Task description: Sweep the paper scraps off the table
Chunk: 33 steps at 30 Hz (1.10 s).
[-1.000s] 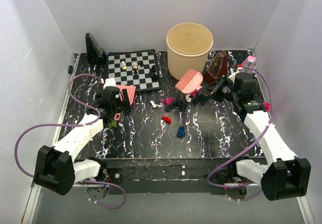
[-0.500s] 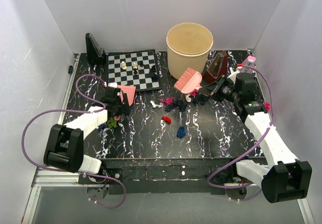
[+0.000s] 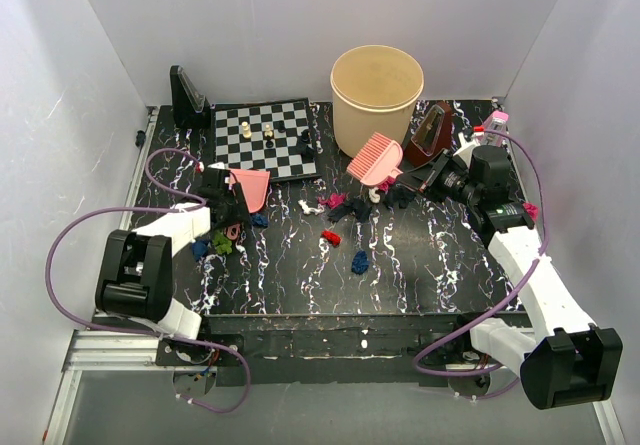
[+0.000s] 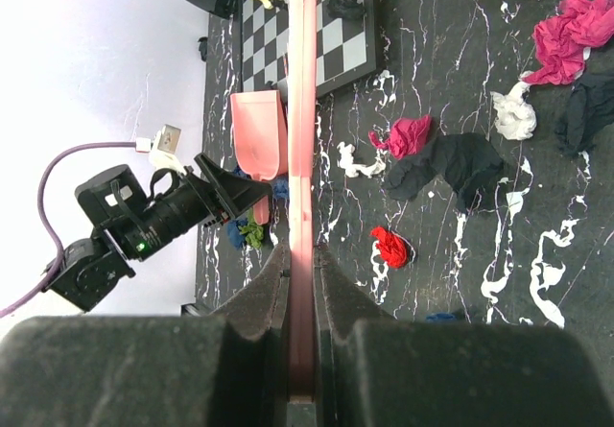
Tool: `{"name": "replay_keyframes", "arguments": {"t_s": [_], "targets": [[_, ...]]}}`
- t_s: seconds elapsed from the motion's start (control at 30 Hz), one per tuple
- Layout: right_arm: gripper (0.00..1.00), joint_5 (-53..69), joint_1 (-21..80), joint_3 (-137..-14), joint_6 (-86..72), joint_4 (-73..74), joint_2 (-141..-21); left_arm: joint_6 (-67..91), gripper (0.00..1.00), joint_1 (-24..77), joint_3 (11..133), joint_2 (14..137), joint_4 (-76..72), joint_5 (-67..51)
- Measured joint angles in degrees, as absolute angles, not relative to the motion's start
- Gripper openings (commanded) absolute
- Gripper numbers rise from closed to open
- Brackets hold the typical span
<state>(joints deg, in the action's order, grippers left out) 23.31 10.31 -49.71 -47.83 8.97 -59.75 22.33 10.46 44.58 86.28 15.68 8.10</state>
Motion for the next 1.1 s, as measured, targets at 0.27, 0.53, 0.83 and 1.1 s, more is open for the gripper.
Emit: {"name": "replay_keyframes", "arguments": {"t_s": [0.27, 0.53, 0.83, 1.1], "targets": [[0.01, 23.29, 10.33, -49.69, -47.79, 9.06, -59.16, 22.94, 0.21, 8.82, 44.95, 87.68, 14.63, 4.99], [0.01, 23.07, 11.57, -49.69, -47.81, 9.23, -59.18, 23.05, 0.17, 8.80, 44.12, 83.18, 15.46, 3.75], [0.01, 22.90, 19.33, -51.48, -47.86, 8.10, -66.32, 26.13, 0.17, 8.80, 43.99, 63.64, 18.79, 1.83], [0.01, 18.59, 26.81, -57.98, -52.34, -0.64, -79.53, 26.22, 0.18, 8.80, 52.90, 59.02, 26.61, 0.84]]}}
